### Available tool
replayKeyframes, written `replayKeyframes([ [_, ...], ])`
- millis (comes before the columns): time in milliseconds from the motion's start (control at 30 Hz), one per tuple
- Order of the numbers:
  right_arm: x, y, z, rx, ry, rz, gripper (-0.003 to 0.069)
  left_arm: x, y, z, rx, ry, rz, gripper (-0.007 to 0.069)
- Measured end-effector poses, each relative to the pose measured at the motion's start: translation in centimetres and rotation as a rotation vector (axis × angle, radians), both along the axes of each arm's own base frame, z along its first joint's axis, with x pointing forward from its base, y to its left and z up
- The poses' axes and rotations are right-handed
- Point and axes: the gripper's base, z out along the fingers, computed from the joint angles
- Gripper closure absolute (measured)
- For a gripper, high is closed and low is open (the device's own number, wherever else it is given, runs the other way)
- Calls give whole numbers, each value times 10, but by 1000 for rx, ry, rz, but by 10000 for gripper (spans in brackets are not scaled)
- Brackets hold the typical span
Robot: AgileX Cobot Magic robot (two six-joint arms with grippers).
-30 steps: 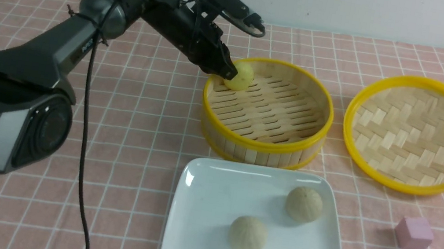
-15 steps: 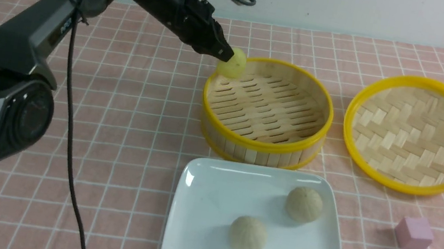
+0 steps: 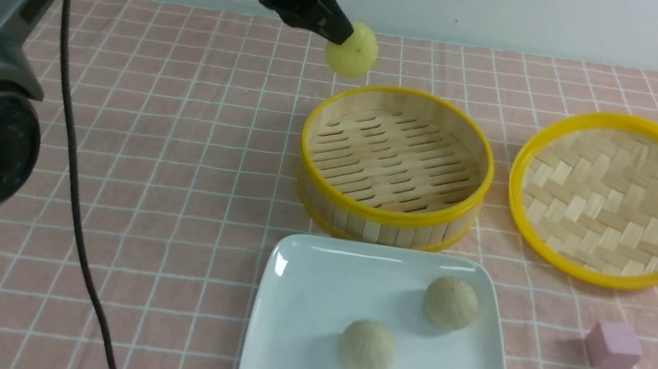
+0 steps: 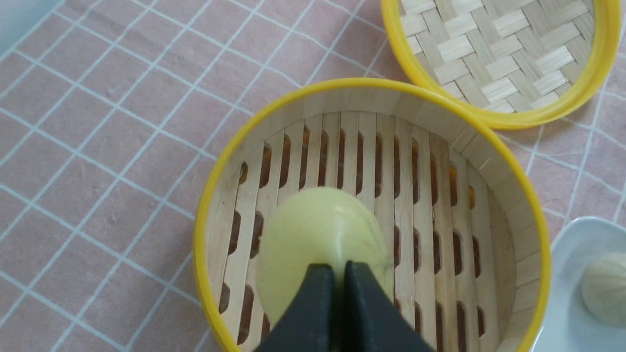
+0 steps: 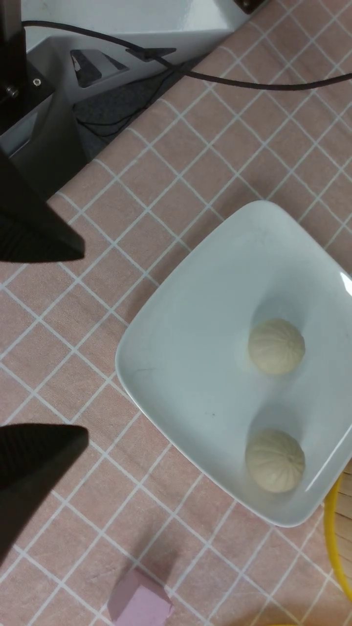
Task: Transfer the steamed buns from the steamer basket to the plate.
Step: Use the left arm to put the steamed stuffed bun into the plate
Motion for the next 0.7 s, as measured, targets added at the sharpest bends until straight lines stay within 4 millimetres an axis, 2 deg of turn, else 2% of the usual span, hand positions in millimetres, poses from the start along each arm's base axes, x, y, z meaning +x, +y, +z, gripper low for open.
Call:
replayKeyframes([
  [200, 0, 0, 0, 0, 0, 0, 217, -7, 2, 16, -36, 37, 66, 606],
  [467, 0, 0, 0, 0, 0, 0, 217, -8, -2, 15, -59, 118, 143, 603],
  [567, 0, 0, 0, 0, 0, 0, 217, -10, -6, 9, -48, 153, 156, 603],
  [700, 0, 0, 0, 0, 0, 0, 217, -10, -9, -13, 9, 225, 185, 603],
])
